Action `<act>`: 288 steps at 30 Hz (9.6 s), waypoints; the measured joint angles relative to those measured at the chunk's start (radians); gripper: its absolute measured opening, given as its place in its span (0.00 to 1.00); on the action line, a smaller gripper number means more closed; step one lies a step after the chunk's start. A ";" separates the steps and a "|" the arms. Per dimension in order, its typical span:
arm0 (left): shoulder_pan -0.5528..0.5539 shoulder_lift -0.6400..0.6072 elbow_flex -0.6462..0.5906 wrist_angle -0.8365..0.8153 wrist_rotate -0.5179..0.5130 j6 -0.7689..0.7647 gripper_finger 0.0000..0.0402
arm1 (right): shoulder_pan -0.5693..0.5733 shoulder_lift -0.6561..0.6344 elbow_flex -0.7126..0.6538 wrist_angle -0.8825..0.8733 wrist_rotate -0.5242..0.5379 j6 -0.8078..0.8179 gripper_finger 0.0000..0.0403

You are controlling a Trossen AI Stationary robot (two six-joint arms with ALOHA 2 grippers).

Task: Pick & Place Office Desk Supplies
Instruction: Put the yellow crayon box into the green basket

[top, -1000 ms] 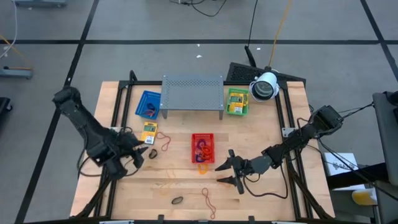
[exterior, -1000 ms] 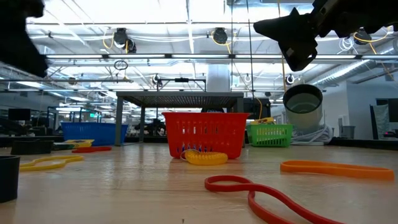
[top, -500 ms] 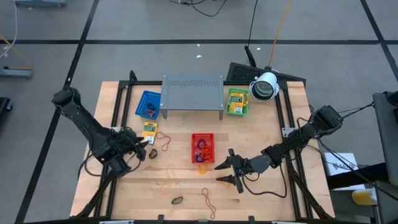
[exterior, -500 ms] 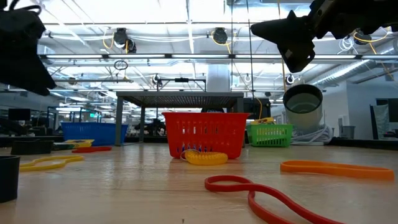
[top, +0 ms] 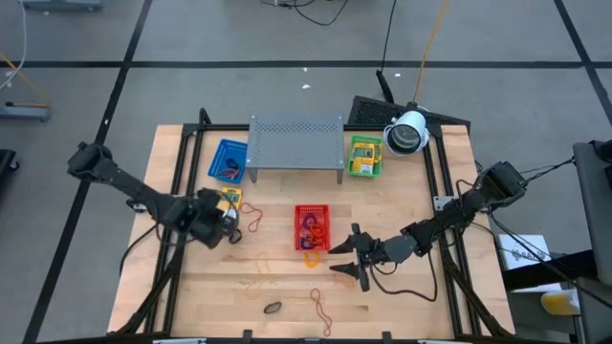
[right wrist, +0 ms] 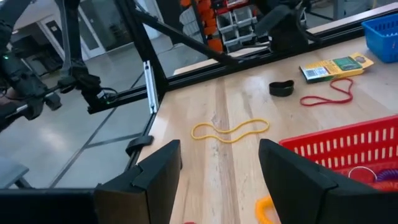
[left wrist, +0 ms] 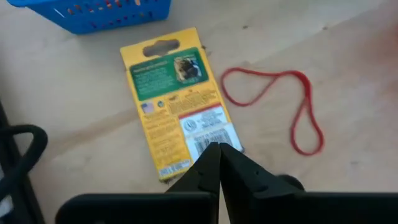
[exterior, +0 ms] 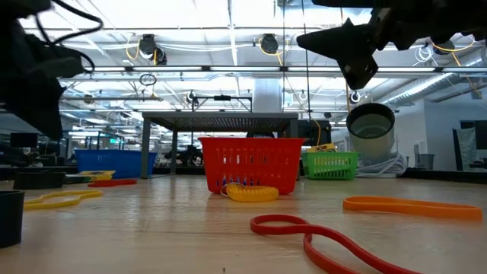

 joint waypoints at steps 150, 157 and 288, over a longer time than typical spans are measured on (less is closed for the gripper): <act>0.317 0.240 0.123 0.567 0.589 1.105 0.02 | -0.065 -0.001 0.000 -0.043 -0.034 -0.106 0.52; 0.348 0.120 0.132 0.567 0.554 1.149 0.02 | -0.065 0.000 0.000 -0.068 -0.034 -0.149 0.52; 0.298 0.445 0.442 1.192 0.669 1.361 0.00 | -0.131 -0.188 0.000 0.054 -0.081 -0.214 0.52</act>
